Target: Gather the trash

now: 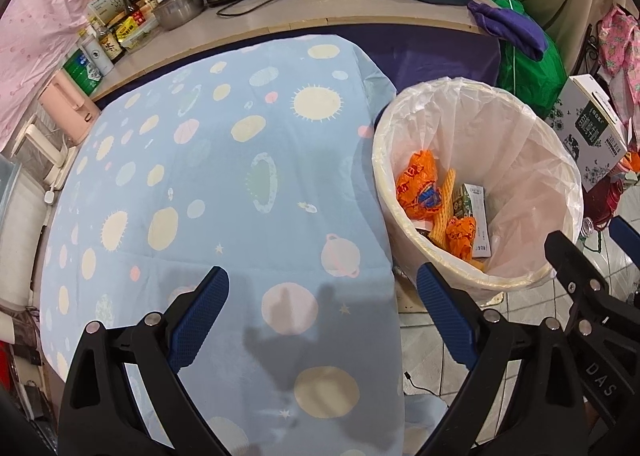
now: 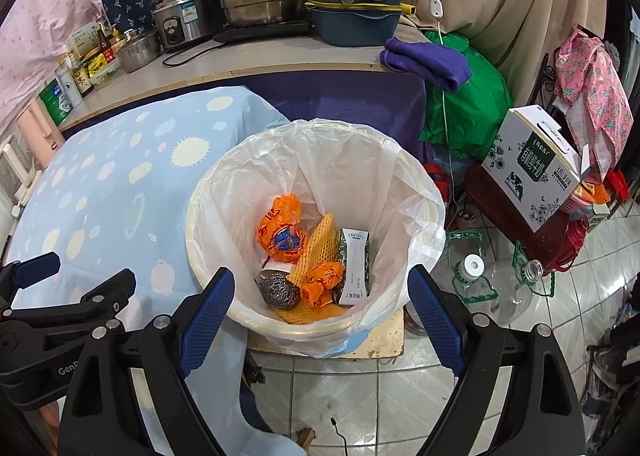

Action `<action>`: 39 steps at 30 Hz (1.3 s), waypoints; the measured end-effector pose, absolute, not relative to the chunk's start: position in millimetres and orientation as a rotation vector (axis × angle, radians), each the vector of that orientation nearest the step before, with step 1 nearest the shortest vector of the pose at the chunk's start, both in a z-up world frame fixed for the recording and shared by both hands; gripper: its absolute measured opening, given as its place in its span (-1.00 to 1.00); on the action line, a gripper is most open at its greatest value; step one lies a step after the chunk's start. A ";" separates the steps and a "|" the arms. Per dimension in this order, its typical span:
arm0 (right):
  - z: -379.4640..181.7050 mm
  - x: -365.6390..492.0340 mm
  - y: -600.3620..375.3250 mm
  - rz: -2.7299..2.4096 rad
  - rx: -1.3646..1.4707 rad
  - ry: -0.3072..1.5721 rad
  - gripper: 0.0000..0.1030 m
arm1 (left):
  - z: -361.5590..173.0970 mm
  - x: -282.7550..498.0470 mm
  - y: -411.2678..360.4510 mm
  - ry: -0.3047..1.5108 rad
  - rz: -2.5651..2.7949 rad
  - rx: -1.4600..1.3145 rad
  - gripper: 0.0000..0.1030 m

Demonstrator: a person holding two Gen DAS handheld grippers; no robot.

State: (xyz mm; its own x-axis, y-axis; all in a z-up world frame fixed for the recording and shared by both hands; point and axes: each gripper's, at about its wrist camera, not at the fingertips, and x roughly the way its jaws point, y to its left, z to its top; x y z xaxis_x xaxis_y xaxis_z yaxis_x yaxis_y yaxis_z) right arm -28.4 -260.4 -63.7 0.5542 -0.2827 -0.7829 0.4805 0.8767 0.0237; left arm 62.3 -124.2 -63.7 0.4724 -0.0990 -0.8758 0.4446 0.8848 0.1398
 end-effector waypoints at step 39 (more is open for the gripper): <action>-62.4 -24.9 -269.2 -0.472 0.260 0.907 0.64 | -67.6 69.3 -128.2 1.043 -0.352 0.428 0.76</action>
State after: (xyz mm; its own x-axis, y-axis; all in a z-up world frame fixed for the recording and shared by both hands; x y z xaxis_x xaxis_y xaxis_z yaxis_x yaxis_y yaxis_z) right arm -24.9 -269.2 -62.4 0.5243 -0.2822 -0.8034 0.4965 0.8678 0.0192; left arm 69.3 -128.2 -67.6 0.4610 -0.0771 -0.8840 0.4743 0.8634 0.1720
